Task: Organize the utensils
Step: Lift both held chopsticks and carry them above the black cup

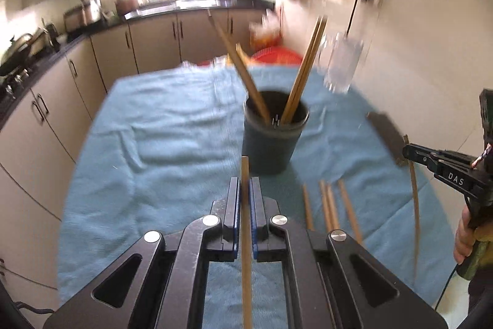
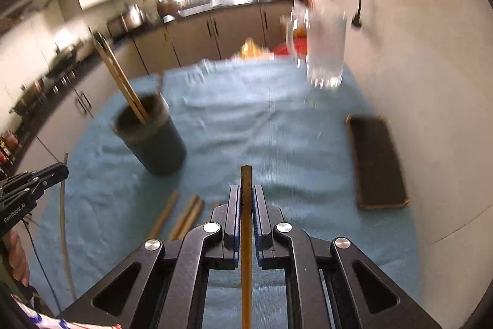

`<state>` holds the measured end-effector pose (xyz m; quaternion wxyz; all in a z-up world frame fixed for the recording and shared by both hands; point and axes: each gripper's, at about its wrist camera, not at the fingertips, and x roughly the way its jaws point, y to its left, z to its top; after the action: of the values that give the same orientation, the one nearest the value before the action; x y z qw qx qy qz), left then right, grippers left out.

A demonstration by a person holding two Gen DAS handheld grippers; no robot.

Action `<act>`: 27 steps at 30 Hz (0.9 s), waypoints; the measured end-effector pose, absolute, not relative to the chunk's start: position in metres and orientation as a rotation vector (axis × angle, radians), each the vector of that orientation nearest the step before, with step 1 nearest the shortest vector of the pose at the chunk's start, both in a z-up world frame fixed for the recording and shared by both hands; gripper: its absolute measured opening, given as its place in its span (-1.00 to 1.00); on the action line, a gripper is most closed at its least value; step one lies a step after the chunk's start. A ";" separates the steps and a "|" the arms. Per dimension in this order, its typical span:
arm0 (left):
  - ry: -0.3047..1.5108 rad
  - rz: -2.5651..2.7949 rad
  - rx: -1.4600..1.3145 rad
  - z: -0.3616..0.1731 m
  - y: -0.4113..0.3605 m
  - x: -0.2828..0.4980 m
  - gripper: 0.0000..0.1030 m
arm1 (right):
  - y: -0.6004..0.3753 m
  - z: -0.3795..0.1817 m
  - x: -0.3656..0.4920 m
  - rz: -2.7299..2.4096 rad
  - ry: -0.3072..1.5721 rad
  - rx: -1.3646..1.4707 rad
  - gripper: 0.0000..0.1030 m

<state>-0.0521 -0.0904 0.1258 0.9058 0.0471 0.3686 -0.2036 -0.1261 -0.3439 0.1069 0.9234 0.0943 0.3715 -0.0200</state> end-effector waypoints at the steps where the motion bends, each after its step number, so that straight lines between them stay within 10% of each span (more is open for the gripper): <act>1: 0.735 -0.418 0.083 0.134 -0.086 -0.061 -0.90 | -0.342 0.115 -0.132 -0.042 0.737 0.189 -0.86; 27: 0.453 -0.411 0.029 0.213 -0.054 -0.164 -0.90 | -0.298 0.201 -0.229 -0.051 0.450 0.105 -0.86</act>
<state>-0.1638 -0.0544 0.2132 0.9536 0.0145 0.2228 -0.2022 -0.2294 -0.2979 0.2015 0.9731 0.0520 0.2232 -0.0251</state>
